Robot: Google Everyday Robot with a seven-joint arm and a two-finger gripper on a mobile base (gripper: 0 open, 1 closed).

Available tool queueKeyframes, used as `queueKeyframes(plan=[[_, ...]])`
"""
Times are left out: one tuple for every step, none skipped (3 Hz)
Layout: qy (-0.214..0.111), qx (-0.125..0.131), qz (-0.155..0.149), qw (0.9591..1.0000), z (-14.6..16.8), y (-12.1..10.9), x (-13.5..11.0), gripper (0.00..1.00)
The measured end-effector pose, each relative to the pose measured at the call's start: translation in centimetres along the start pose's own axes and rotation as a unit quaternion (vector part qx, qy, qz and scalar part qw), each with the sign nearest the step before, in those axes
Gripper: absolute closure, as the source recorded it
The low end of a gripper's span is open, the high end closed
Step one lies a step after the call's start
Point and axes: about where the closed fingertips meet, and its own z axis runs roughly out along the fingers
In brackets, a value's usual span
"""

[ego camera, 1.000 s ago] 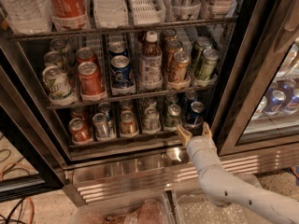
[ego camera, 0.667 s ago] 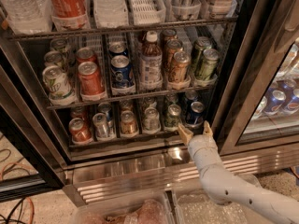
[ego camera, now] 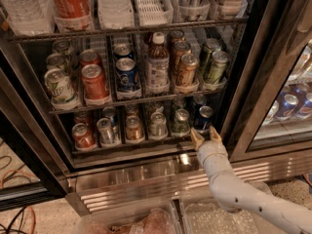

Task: Pick pepsi can from bottom shelf of fridge

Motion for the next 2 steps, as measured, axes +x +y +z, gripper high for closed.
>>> queueKeyframes(plan=[[-0.009,0.006,-0.004,0.9999,0.9,-0.47,-0.59,0.44],[-0.011,0.004,-0.005,0.9999,1.87,-0.4,-0.54,0.44]])
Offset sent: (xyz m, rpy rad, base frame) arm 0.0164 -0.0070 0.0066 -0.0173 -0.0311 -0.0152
